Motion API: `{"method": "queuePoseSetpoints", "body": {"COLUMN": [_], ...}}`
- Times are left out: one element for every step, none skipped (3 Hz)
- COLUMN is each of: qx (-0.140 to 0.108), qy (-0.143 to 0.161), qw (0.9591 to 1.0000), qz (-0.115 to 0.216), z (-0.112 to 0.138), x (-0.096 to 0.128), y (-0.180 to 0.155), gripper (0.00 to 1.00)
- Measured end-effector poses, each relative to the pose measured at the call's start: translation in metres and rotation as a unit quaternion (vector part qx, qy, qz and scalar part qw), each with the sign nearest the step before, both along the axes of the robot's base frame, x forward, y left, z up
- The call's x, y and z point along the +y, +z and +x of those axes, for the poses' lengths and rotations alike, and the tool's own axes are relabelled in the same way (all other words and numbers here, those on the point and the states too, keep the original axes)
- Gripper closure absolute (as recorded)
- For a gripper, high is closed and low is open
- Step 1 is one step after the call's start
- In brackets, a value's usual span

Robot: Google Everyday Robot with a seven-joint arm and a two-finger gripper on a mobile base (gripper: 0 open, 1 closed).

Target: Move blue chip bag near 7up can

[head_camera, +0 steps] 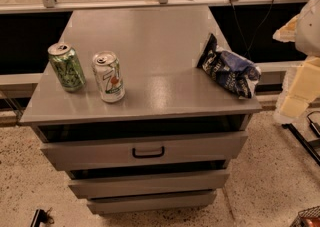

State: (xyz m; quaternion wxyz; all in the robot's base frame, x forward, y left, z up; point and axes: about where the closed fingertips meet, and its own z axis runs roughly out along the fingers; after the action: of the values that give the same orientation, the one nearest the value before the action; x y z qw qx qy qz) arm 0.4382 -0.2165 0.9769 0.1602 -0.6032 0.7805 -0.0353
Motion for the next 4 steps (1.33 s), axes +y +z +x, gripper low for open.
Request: {"method": "queuePoseSetpoints", "body": {"qx": [0.000, 0.003, -0.012, -0.034], "qy": [0.000, 0.007, 0.007, -0.009], "qw": [1.0000, 1.0000, 0.9999, 0.9991], "qz": [0.000, -0.003, 0.003, 0.022], "z": [0.000, 0.004, 0.033, 0.073], "x": [0.000, 0.002, 0.002, -0.001], "y": [0.000, 0.000, 0.000, -0.002], "gripper": [0.00, 0.00, 0.00, 0.00]}}
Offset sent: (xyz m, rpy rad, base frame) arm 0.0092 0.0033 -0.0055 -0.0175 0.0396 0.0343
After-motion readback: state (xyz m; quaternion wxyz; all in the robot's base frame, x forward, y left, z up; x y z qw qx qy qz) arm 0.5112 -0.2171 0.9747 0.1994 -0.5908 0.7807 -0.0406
